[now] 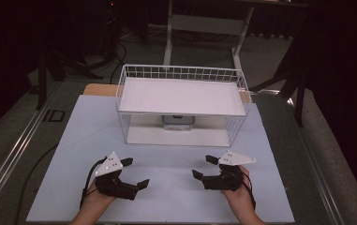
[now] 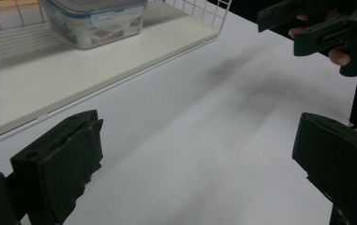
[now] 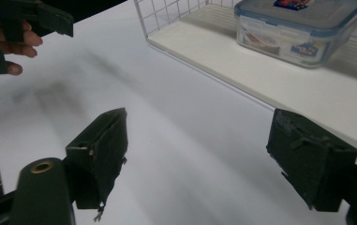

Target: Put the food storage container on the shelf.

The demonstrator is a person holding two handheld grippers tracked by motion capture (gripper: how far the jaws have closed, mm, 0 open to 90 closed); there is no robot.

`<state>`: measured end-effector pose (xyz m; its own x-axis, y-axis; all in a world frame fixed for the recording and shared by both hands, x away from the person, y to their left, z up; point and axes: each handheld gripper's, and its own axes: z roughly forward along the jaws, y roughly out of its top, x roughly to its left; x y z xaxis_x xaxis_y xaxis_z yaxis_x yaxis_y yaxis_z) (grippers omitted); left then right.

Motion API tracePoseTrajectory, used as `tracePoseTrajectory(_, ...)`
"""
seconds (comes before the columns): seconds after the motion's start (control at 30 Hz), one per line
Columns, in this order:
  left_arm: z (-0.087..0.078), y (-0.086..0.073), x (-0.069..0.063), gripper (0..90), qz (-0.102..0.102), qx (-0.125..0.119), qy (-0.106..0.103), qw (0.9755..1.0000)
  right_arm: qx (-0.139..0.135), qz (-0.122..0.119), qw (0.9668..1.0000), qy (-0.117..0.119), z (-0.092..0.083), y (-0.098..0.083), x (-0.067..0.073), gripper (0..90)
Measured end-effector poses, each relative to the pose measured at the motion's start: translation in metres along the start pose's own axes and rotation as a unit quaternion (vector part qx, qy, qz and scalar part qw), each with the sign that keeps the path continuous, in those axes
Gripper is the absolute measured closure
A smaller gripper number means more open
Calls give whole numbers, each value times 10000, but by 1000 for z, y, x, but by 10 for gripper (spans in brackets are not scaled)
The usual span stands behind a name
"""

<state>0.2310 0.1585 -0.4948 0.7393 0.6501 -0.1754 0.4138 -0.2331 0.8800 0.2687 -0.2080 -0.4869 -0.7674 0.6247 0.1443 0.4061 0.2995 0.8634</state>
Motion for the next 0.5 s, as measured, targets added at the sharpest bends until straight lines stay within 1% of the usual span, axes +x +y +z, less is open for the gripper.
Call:
tracePoseTrajectory(0.13,-3,-4,-1,27,-29,30,8,10000,17,-38,10000,-20,-11,-7,0,197)
tracePoseTrajectory(0.23,-5,-9,-2,27,-65,66,8,10000,0,26,10000,-21,-20,-13,-2,197)
tracePoseTrajectory(0.3,-6,-11,-2,27,-81,71,11,9999,46,29,10000,-44,-25,-17,-4,197)
tracePoseTrajectory(0.47,-6,-14,-3,27,-73,17,6,10000,143,-54,9998,-161,-33,-26,-8,197)
tracePoseTrajectory(0.5,-6,-14,-3,27,-58,19,4,10000,121,-60,9998,-175,-35,-28,-9,197)
